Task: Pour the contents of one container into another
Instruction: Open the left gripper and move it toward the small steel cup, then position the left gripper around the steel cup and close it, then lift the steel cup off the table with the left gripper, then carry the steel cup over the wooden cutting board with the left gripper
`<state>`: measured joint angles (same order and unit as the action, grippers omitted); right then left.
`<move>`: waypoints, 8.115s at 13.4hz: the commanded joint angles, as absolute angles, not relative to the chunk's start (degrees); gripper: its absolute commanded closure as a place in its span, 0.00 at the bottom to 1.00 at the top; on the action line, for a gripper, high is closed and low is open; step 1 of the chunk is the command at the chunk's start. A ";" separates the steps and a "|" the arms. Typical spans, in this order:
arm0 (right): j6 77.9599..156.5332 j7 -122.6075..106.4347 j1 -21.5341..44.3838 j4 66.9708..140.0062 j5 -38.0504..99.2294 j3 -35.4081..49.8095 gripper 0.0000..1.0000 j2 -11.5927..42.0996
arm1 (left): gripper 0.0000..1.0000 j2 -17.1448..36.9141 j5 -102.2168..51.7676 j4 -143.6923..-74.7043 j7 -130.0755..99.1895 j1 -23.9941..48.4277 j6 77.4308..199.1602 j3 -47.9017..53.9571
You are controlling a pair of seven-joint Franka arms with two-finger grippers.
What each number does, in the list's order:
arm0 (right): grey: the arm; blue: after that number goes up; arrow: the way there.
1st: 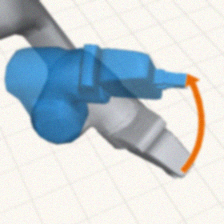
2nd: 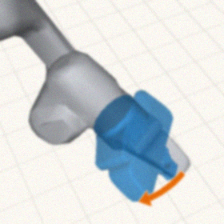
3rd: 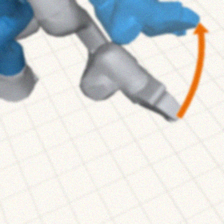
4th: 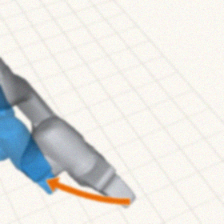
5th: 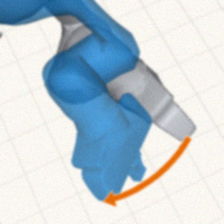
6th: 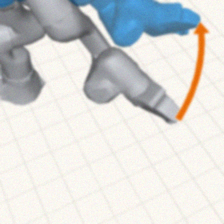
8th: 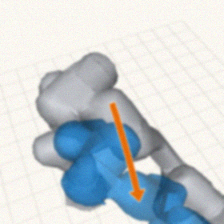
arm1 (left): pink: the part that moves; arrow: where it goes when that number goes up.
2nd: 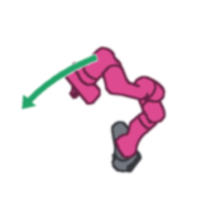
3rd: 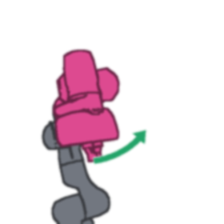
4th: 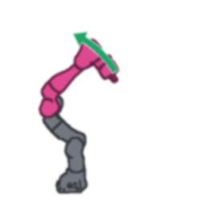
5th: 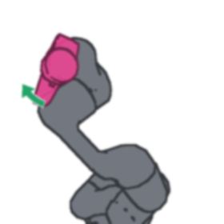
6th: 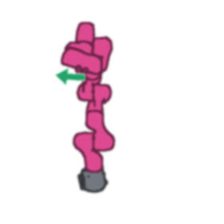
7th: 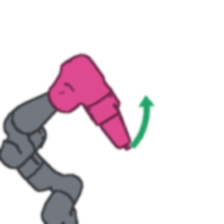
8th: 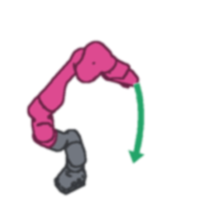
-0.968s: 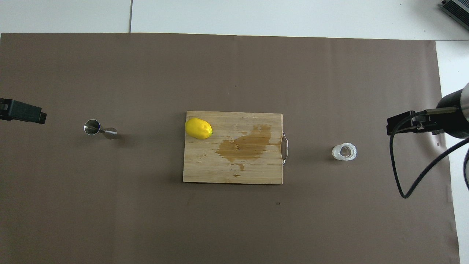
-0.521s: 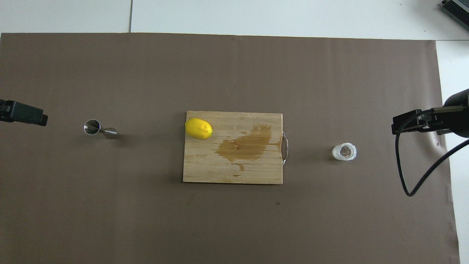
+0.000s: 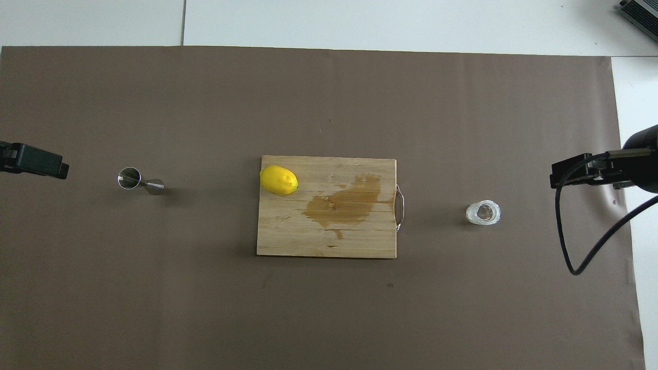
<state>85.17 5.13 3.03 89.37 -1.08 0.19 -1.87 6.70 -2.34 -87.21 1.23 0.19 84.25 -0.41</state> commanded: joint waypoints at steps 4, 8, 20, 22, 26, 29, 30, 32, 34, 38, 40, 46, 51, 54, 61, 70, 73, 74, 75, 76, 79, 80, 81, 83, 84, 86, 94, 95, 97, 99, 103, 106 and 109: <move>84.73 5.45 2.90 90.18 -0.97 0.09 0.00 -2.90 | 0.00 12.65 -14.22 -86.66 -4.99 -10.62 84.38 -0.44; 84.73 5.45 2.90 90.18 -0.97 0.09 0.00 -2.90 | 0.00 14.67 -18.62 -86.92 -19.20 -13.70 84.46 -0.44; 84.73 5.45 2.90 90.18 -0.97 0.09 0.00 -2.90 | 0.00 23.64 -47.88 -94.91 -46.40 -25.75 87.45 -0.26; 84.73 5.45 2.90 90.18 -0.97 0.09 0.00 -2.90 | 0.00 25.04 -50.09 -97.02 -46.49 -25.75 87.71 -0.26; 84.73 5.45 2.90 90.18 -0.97 0.09 0.00 -2.90 | 0.00 27.86 -55.80 -101.15 -46.32 -27.33 87.54 -0.26; 84.73 5.45 2.90 90.18 -0.97 0.09 0.00 -2.90 | 0.00 28.30 -58.78 -104.66 -45.97 -27.34 87.71 -0.26; 84.73 5.45 2.90 90.18 -0.97 0.09 0.00 -2.90 | 0.00 28.30 -60.28 -105.90 -45.71 -27.16 87.80 -0.35; 84.73 5.45 2.90 90.18 -0.97 0.09 0.00 -2.90 | 0.00 27.86 -60.47 -106.26 -45.53 -26.63 87.98 -0.26; 84.73 5.45 2.90 90.18 -0.97 0.09 0.00 -2.90 | 0.00 27.77 -60.56 -106.26 -45.44 -26.02 88.15 -0.18; 84.73 5.45 2.90 90.18 -0.97 0.09 0.00 -2.90 | 0.00 27.07 -61.87 -107.40 -45.35 -23.82 89.91 -0.18; 84.73 5.45 2.90 90.18 -0.97 0.09 0.00 -2.90 | 0.00 27.07 -62.75 -107.58 -45.35 -23.47 90.17 -0.18; 84.73 5.45 2.90 90.18 -0.97 0.09 0.00 -2.90 | 0.00 24.71 -66.44 -111.18 -45.26 -21.10 93.16 -0.09; 84.73 5.45 2.90 90.18 -0.97 0.09 0.00 -2.90 | 0.00 24.61 -66.80 -111.62 -45.18 -21.00 93.25 -0.09; 84.73 5.45 2.90 90.18 -0.97 0.09 0.00 -2.90 | 0.00 24.61 -66.88 -111.71 -45.18 -21.18 93.16 -0.09; 84.73 5.45 2.90 90.18 -0.97 0.09 0.00 -2.90 | 0.01 24.35 -68.47 -112.85 -44.65 -21.53 92.99 -0.09; 84.73 5.45 2.90 90.18 -0.97 0.09 0.00 -2.90 | 0.20 24.35 -68.47 -112.76 -42.71 -21.53 92.11 -0.09; 84.73 5.45 2.90 90.18 -0.97 0.09 0.00 -2.90 | 0.28 24.43 -68.47 -112.76 -42.63 -21.53 91.93 -0.09; 84.73 5.45 2.90 90.18 -0.97 0.09 0.00 -2.90 | 0.31 24.43 -68.47 -112.68 -42.63 -21.53 91.93 -0.09; 84.73 5.45 2.90 90.18 -0.97 0.09 0.00 -2.90 | 0.32 24.52 -68.47 -112.68 -42.63 -21.53 91.93 -0.09; 84.73 5.45 2.90 90.18 -0.97 0.09 0.00 -2.90 | 0.33 24.52 -68.47 -112.68 -42.63 -21.53 91.85 -0.09; 84.73 5.45 2.90 90.18 -0.97 0.09 0.00 -2.90 | 0.42 24.78 -68.47 -112.33 -42.63 -21.62 91.15 -0.09; 84.73 5.45 2.90 90.18 -0.97 0.09 0.00 -2.90 | 0.46 24.87 -68.47 -112.32 -42.71 -21.71 91.06 -0.09; 84.73 5.45 2.90 90.18 -0.97 0.09 0.00 -2.90 | 0.52 24.87 -68.47 -112.24 -42.63 -21.80 91.05 -0.09; 84.73 5.45 2.90 90.18 -0.97 0.09 0.00 -2.90 | 0.63 24.96 -68.55 -112.24 -42.63 -21.80 91.05 -0.09; 84.73 5.45 2.90 90.18 -0.97 0.09 0.00 -2.90 | 0.68 25.05 -68.55 -112.24 -42.71 -21.80 91.05 -0.09; 84.73 5.45 2.90 90.18 -0.97 0.09 0.00 -2.90 | 0.78 25.14 -68.64 -112.24 -42.80 -21.88 91.05 -0.09; 84.73 5.45 2.90 90.18 -0.97 0.09 0.00 -2.90 | 1.00 24.17 -71.80 -109.60 -49.03 -20.83 89.82 0.26; 84.73 5.45 2.90 90.18 -0.97 0.09 0.00 -2.90 | 1.00 22.86 -72.50 -109.69 -49.74 -20.66 89.91 0.35; 84.73 5.45 2.90 90.18 -0.97 0.09 0.00 -2.90 | 1.00 21.28 -74.00 -110.12 -51.49 -19.26 90.35 0.79; 84.73 5.45 2.90 90.18 -0.97 0.09 0.00 -2.90 | 1.00 19.43 -75.32 -110.83 -52.64 -17.15 90.79 0.70; 84.73 5.45 2.90 90.18 -0.97 0.09 0.00 -2.90 | 1.00 13.99 -77.60 -114.68 -57.92 -12.85 92.63 0.79; 84.73 5.45 2.90 90.18 -0.97 0.09 0.00 -2.90 | 1.00 10.39 -82.77 -119.60 -58.01 -8.46 96.31 0.79; 84.73 5.45 2.90 90.18 -0.97 0.09 0.00 -2.90 | 1.00 5.29 -88.92 -125.14 -58.01 -0.56 104.82 0.79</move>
